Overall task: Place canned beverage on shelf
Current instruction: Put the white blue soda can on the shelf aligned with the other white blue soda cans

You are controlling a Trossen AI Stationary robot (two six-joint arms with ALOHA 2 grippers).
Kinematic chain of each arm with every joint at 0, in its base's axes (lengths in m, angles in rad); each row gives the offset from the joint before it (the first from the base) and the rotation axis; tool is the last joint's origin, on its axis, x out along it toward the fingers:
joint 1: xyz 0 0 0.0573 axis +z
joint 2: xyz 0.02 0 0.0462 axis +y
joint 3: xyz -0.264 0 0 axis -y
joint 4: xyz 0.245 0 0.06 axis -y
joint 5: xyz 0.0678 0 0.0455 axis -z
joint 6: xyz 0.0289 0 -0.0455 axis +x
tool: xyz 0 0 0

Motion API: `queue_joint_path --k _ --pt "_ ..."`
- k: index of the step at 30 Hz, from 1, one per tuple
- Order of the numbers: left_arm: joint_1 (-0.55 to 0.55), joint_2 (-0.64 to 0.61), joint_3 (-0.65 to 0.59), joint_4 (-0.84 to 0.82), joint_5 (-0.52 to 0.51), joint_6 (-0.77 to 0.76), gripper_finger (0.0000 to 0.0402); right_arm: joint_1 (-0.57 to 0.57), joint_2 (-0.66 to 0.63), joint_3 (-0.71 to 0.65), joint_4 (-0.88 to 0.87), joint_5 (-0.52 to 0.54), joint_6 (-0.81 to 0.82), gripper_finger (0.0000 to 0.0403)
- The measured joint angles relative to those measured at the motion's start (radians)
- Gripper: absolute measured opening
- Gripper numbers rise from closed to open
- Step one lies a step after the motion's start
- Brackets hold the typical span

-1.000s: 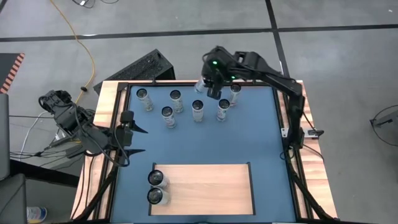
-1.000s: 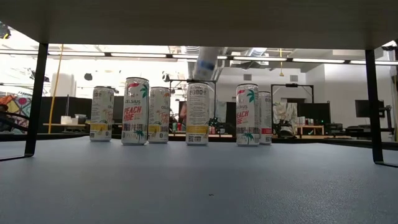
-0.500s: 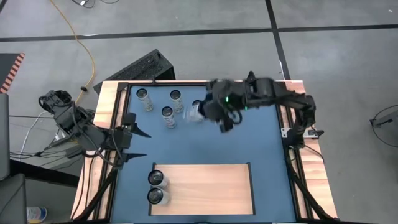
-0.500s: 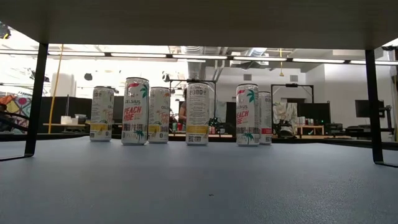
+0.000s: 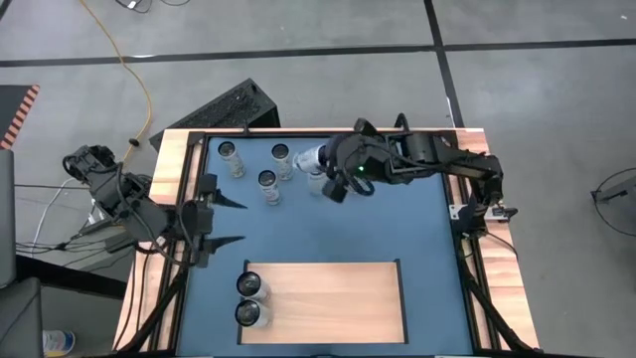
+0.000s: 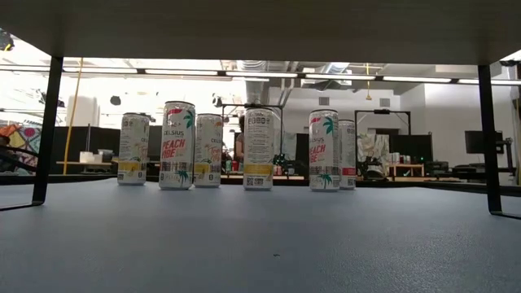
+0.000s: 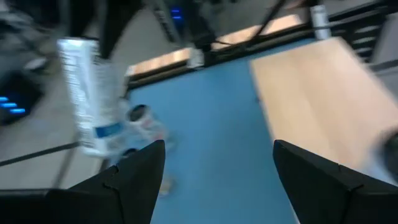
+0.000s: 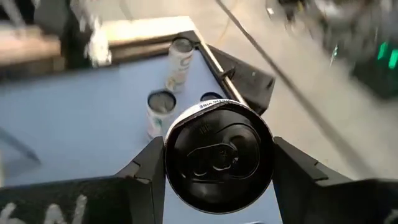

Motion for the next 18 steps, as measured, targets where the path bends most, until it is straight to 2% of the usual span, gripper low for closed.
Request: queue_joint_path --k 2,5,8,12,15,18 --pt "0.018 0.024 0.0 0.013 -0.05 0.027 0.0286 -0.002 0.0 0.0 0.005 -0.009 0.098 0.0197" --pt "0.056 0.073 0.0 0.034 -0.106 0.056 0.0286 0.013 0.007 0.0 0.056 -0.001 0.125 0.0204" --pt "0.1 0.12 0.0 0.056 -0.118 0.084 0.0286 0.026 0.019 0.0 0.102 0.041 0.133 0.02" --pt "0.154 0.18 0.0 0.1 -0.139 0.13 0.0286 0.022 0.02 -0.001 0.148 0.042 0.176 0.0199" --pt "0.183 0.221 0.0 0.126 -0.24 0.143 0.0286 0.009 0.017 0.0 0.162 0.04 0.22 0.02" --pt "0.199 0.258 0.0 0.152 -0.41 0.173 0.0286 -0.005 0.018 0.0 0.168 -0.016 0.261 0.0209"
